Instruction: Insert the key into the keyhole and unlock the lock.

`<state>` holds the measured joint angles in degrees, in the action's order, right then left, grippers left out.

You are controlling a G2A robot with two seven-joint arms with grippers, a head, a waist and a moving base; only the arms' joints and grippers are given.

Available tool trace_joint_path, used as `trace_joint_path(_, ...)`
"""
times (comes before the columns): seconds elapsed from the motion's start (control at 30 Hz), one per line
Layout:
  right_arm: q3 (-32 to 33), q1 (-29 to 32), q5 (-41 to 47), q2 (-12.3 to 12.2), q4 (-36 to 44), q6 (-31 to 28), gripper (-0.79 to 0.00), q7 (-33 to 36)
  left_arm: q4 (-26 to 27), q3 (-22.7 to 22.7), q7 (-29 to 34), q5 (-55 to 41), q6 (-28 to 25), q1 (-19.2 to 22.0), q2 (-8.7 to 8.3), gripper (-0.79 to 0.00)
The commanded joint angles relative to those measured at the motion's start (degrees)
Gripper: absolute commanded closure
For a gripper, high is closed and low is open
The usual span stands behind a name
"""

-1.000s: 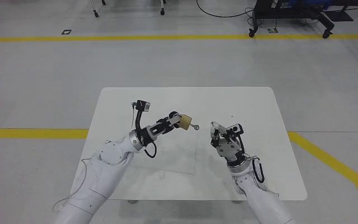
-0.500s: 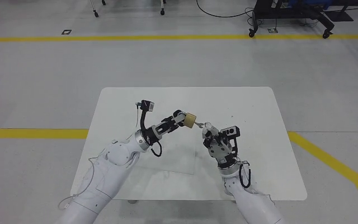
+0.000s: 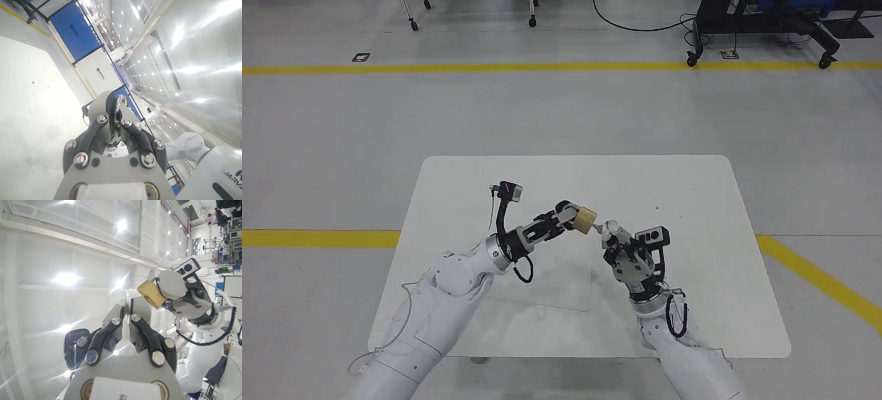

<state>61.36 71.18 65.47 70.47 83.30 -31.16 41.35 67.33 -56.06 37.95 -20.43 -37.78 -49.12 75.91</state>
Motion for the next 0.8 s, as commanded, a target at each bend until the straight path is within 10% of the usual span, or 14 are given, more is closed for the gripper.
trace_joint_path(0.0,-0.01,-0.1,-0.17,0.21,-0.09,-0.13,0.0,-0.15,-0.16,0.14,0.32,-0.26,0.1,0.09,0.11,0.0)
trace_joint_path(0.4,-0.07,-1.12,-0.38,1.53,-1.11,1.36,0.0,-0.4,-1.98,-0.18,4.26,-4.48,2.45,0.99,0.5,0.0)
trace_joint_path(0.43,0.44,-1.2,-0.09,1.53,-1.19,1.71,-0.065,-0.06,-2.51,-0.59,4.75,-4.54,2.94,1.14,0.4,0.0)
trace_joint_path(0.53,1.84,-0.93,0.79,1.44,-0.79,3.0,-0.785,0.86,-3.65,-2.15,5.71,-5.6,4.72,1.14,0.04,0.0)
trace_joint_path(0.77,1.84,-0.93,0.79,1.44,-0.79,3.0,-0.785,0.86,-3.65,-2.15,5.71,-5.6,4.72,1.14,0.04,0.0)
